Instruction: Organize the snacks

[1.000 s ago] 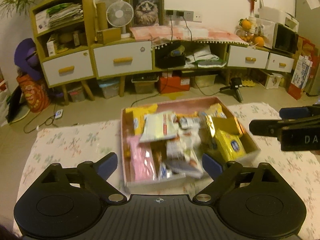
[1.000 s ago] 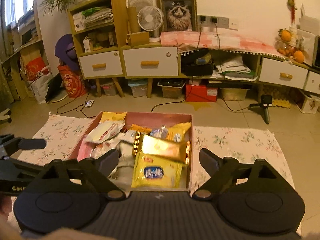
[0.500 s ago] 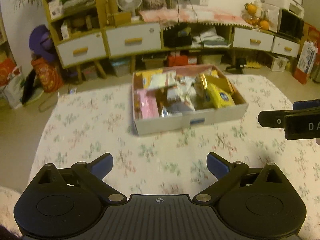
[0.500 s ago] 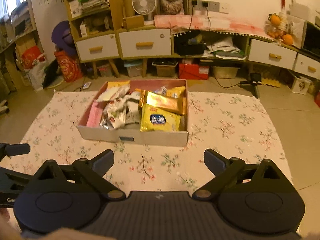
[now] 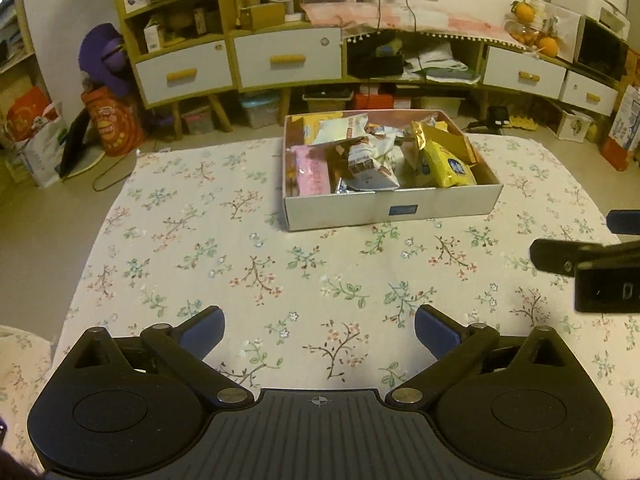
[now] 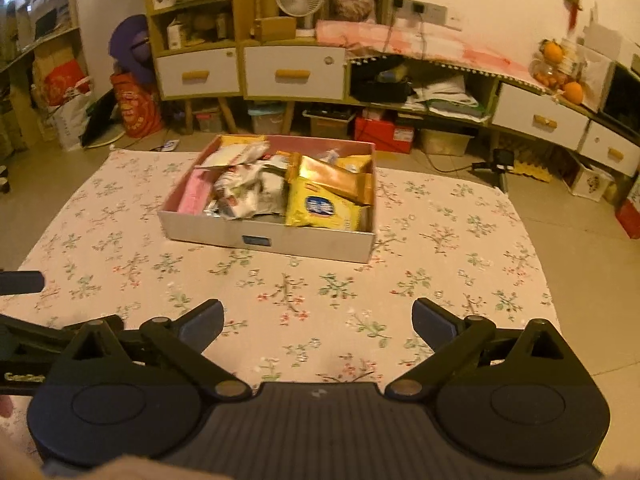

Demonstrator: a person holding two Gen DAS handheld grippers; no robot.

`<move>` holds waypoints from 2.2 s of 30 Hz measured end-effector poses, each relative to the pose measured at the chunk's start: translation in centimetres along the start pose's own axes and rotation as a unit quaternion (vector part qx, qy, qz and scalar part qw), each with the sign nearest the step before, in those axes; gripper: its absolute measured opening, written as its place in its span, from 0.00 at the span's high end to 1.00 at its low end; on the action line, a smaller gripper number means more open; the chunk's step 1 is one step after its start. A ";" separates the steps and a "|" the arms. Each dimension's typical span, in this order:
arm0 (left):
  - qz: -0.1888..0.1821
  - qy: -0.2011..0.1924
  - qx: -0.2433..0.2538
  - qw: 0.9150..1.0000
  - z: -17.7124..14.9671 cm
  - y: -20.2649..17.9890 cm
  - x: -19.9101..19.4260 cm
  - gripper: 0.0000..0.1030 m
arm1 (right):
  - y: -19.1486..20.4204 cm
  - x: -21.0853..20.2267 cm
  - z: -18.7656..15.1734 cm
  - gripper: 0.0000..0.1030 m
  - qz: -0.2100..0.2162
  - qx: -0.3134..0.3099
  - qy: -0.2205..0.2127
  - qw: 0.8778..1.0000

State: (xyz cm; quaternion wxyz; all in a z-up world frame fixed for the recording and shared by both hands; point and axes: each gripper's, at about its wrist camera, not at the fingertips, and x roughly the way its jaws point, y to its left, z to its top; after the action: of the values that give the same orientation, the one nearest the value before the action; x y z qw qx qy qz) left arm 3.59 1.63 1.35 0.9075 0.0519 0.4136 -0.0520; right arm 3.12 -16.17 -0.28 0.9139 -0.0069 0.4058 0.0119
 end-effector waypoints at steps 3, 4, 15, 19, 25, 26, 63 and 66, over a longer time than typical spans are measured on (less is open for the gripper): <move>0.005 -0.009 0.001 1.000 0.0 -0.1 -0.5 0.00 | 0.4 -0.6 0.1 0.02 0.001 -0.007 -0.012 1.000; 0.008 -0.010 0.000 1.000 0.1 -0.1 -0.6 0.00 | 0.5 -0.7 0.1 0.02 0.000 -0.007 -0.015 1.000; 0.014 -0.020 -0.019 1.000 0.2 0.4 -1.5 0.00 | 0.0 -0.2 -0.1 0.01 -0.017 0.008 -0.004 1.000; 0.014 -0.021 -0.019 1.000 0.2 0.2 -1.6 0.00 | 0.1 -0.5 -0.2 0.01 -0.019 0.007 -0.009 1.000; 0.008 -0.021 -0.012 1.000 0.2 0.0 -1.6 0.00 | 0.1 -0.5 -0.2 0.01 -0.018 0.006 -0.006 1.000; 0.008 -0.021 -0.011 1.000 0.2 -0.1 -1.6 0.00 | 0.1 -0.5 -0.2 0.01 -0.018 0.006 -0.006 1.000; 0.007 -0.012 -0.008 1.000 0.1 -0.2 -1.3 0.00 | 0.2 -0.3 -0.3 0.01 -0.019 0.004 0.003 1.000; 0.007 -0.013 -0.010 1.000 0.1 -0.1 -1.3 0.00 | 0.2 -0.3 -0.3 0.01 -0.019 0.004 0.004 1.000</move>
State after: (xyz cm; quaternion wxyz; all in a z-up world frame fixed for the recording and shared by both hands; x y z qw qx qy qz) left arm 2.79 1.57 2.40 0.9135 0.0454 0.4021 -0.0418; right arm 2.64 -15.98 -0.25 0.9125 -0.0113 0.4089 -0.0074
